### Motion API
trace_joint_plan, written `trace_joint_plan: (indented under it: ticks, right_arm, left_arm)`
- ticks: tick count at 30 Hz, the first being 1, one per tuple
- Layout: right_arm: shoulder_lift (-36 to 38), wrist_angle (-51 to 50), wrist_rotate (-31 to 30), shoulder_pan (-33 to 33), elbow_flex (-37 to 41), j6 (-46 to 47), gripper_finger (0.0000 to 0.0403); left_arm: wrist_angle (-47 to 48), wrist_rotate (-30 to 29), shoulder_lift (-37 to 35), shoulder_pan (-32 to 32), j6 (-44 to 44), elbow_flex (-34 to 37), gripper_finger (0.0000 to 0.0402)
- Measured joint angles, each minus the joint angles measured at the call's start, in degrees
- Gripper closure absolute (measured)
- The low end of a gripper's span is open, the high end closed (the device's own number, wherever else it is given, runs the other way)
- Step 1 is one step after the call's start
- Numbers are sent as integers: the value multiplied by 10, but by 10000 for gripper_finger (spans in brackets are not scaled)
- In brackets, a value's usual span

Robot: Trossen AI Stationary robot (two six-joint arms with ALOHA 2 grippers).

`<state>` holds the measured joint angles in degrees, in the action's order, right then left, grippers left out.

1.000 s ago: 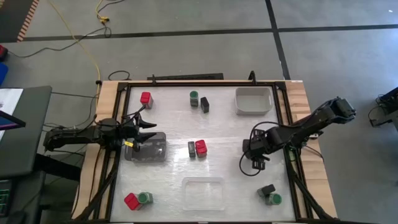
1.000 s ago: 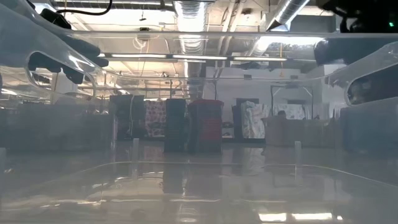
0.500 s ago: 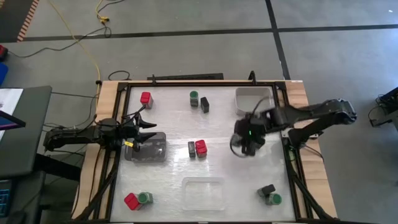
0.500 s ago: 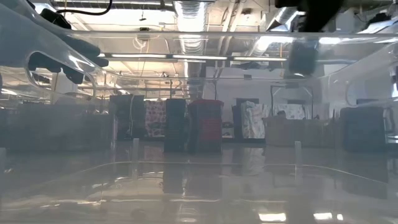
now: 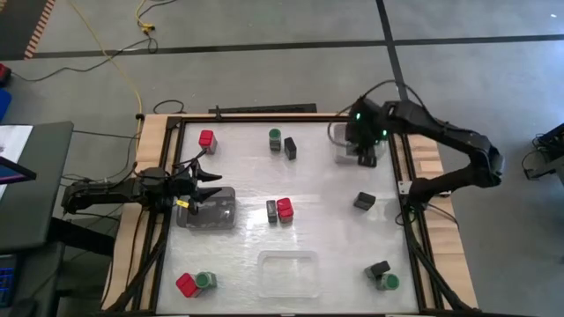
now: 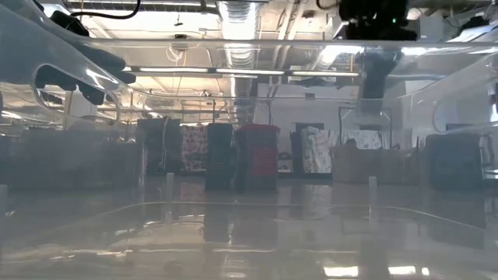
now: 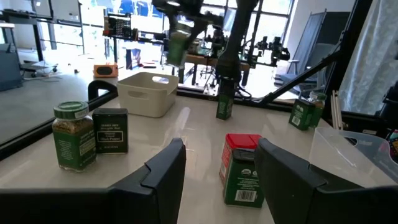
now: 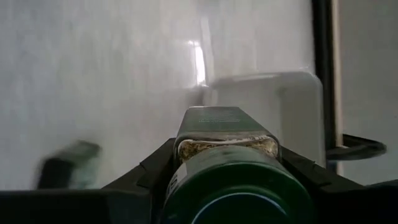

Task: Sort spices by type
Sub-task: Put the middle right Green seasoning into the grey bin

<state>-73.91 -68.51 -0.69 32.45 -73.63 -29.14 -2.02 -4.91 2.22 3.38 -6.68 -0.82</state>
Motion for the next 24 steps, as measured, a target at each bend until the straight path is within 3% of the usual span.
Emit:
trace_joint_plan:
  ticks: [6,13,24]
  right_arm:
    - [-58,-1,54,116,0,-125,184]
    - [-133,101,63,164,-1,-165,184]
    - [-201,94,82,217,1,-185,184]
  left_arm:
    - [0,0,0,0,0,0,219]
    - [0,0,0,0,0,0,219]
    - [0,0,0,0,0,0,219]
